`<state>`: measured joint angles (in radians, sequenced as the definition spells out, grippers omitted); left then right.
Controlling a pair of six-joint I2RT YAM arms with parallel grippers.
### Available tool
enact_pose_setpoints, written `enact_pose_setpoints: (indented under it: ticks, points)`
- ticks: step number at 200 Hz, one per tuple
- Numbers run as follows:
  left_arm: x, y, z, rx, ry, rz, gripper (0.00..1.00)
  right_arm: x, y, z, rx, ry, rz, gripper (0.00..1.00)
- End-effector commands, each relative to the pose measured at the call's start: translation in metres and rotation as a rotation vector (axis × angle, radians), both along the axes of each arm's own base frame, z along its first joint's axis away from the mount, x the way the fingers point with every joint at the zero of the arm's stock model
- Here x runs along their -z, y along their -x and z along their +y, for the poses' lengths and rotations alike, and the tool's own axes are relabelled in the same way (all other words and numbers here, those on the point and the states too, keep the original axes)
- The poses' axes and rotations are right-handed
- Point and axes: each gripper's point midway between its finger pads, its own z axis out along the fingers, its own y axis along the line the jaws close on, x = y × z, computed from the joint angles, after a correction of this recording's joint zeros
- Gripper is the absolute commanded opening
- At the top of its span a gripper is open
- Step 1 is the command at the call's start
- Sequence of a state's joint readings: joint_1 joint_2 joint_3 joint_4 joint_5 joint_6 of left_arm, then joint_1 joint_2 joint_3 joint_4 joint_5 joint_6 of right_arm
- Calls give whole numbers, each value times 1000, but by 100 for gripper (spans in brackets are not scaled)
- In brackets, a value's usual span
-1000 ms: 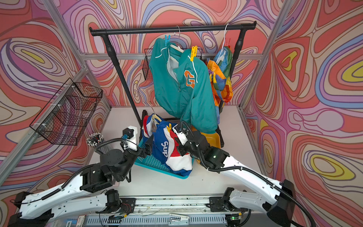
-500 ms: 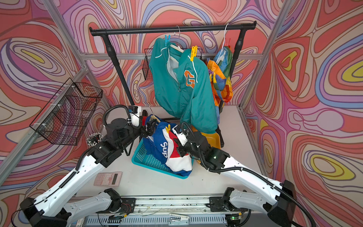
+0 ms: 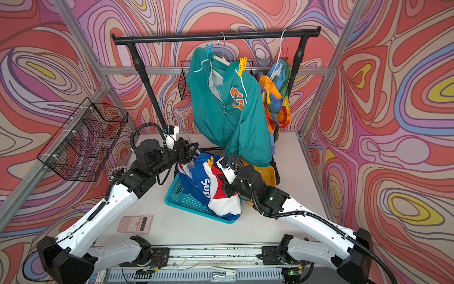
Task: Remove the clothespins securing jackets to the hanger
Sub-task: Adjust the hanger in the basket.
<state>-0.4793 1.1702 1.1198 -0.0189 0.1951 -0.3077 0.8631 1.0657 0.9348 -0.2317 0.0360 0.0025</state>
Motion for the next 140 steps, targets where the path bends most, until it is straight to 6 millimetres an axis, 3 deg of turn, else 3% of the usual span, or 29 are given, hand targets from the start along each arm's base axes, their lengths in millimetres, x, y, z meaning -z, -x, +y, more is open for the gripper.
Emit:
enact_pose_setpoints:
  ticks: [1,96,140]
  points:
    - [-17,-2,-4,37,41,-36,46,-25,1,1,-11,-75,-53,0]
    - [-10,-5,-9,56,75,9,0,-32,1,2,-15,-89,-57,0]
    - [-7,-4,-8,52,81,24,0,-33,-2,3,-4,-78,-53,0]
